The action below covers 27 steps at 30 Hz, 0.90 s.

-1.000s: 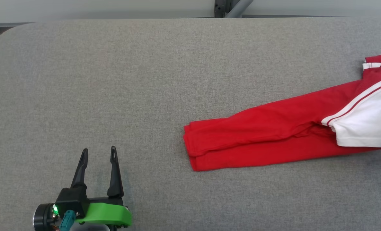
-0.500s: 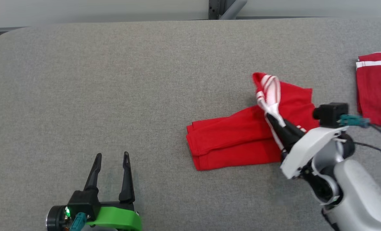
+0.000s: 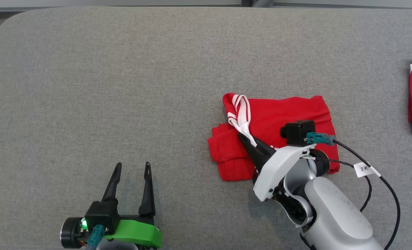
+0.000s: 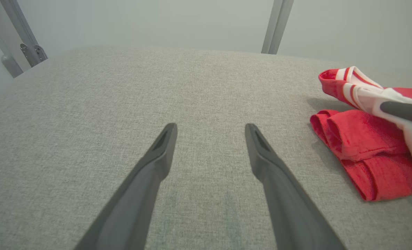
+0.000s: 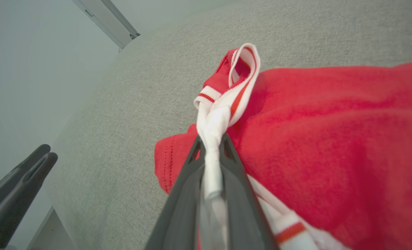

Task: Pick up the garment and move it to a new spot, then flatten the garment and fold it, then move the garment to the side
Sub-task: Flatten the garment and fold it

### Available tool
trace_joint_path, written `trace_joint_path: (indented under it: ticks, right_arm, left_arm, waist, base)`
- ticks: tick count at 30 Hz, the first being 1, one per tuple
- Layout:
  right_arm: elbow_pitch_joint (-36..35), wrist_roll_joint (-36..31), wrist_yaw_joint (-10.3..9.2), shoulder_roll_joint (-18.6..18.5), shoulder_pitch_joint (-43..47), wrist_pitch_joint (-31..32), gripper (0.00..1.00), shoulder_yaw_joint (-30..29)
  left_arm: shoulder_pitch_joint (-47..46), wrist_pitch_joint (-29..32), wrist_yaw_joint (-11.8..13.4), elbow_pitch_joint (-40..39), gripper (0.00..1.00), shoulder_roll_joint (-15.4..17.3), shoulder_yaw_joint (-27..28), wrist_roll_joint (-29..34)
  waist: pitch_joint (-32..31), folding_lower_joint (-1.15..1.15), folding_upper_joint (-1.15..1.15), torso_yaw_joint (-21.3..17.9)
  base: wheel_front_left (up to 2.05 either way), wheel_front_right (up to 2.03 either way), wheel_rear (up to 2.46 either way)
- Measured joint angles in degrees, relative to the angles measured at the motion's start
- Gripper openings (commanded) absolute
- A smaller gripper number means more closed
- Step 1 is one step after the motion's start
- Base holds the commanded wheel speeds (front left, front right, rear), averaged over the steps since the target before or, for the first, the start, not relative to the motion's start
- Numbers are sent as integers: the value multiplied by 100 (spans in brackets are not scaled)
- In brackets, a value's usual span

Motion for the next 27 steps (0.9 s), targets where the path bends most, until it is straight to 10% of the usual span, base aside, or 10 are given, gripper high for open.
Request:
trace_joint_path:
  ticks: [12, 13, 14, 15, 27]
  right_arm:
    - [-5, 62, 0, 65, 77, -70, 0, 439]
    - [-41, 96, 0, 68, 80, -119, 5, 494]
    - [-80, 121, 1, 73, 80, -170, 40, 525]
    - [-112, 115, 1, 76, 81, -241, 100, 521]
    - [-1168, -450, 0, -517, 1225, -1031, 100, -478]
  left_arm:
    - [8, 0, 19, 40, 100, 0, 87, 1]
    - [10, 0, 23, 35, 100, -1, 100, 1]
    - [15, 0, 24, 35, 100, -1, 124, 1]
    - [27, 0, 25, 34, 100, -1, 147, 1]
    - [445, 0, 100, -107, 100, -1, 580, 19]
  waist:
    - [-73, 0, 0, -98]
    - [-79, 0, 0, -117]
    - [-88, 0, 0, -138]
    - [-98, 0, 0, -159]
    - [-363, 0, 0, -479]
  base:
    - [0, 0, 0]
    - [0, 0, 0]
    - [0, 0, 0]
    - [0, 0, 0]
    - [0, 0, 0]
